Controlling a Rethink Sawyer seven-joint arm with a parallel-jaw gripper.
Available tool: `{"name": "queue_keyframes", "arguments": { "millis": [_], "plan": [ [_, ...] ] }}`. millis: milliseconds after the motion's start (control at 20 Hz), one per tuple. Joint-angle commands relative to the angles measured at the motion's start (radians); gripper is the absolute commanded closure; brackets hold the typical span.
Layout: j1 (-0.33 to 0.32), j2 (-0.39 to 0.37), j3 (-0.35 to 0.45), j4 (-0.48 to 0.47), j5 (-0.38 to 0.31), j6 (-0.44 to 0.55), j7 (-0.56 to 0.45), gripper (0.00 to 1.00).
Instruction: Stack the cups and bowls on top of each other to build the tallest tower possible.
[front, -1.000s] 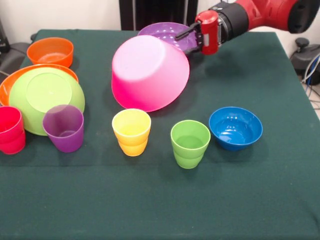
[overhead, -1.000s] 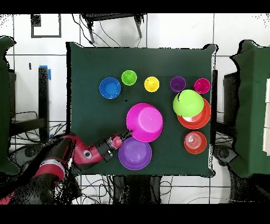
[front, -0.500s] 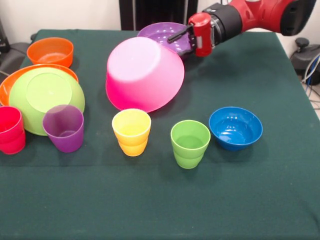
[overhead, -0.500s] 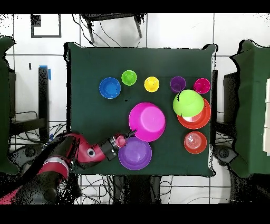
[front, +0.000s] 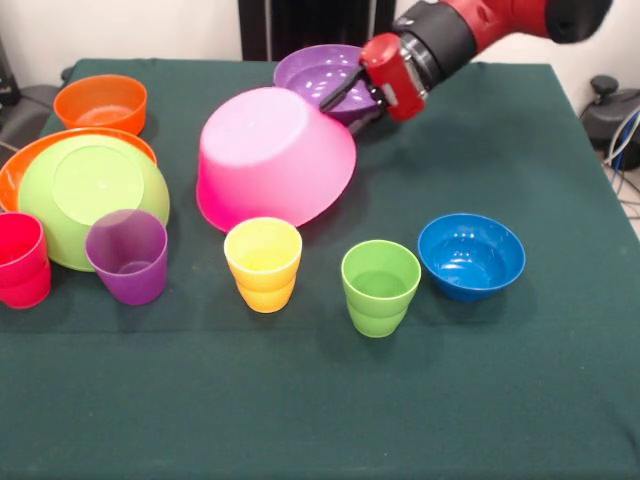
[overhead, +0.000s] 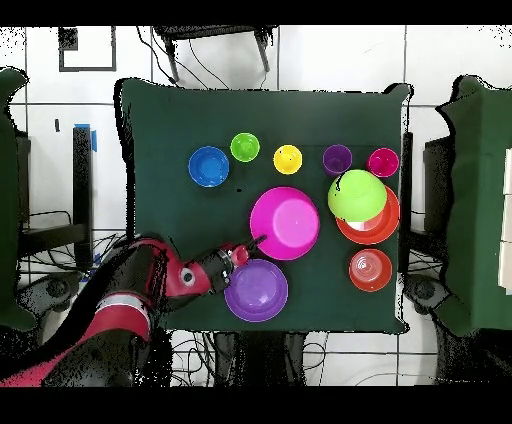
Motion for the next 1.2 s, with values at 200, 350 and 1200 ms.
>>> {"name": "queue_keyframes", "arguments": {
  "millis": [200,350,1200],
  "plan": [
    [-0.221,-0.164,0.097,0.152,0.158,-0.573,0.297,0.00],
    [-0.354,-0.234,0.153,0.212,0.313,-0.675,0.149,0.00],
    [-0.699,-0.474,0.310,0.473,0.605,-0.772,-0.083,0.00]
  ]
}}
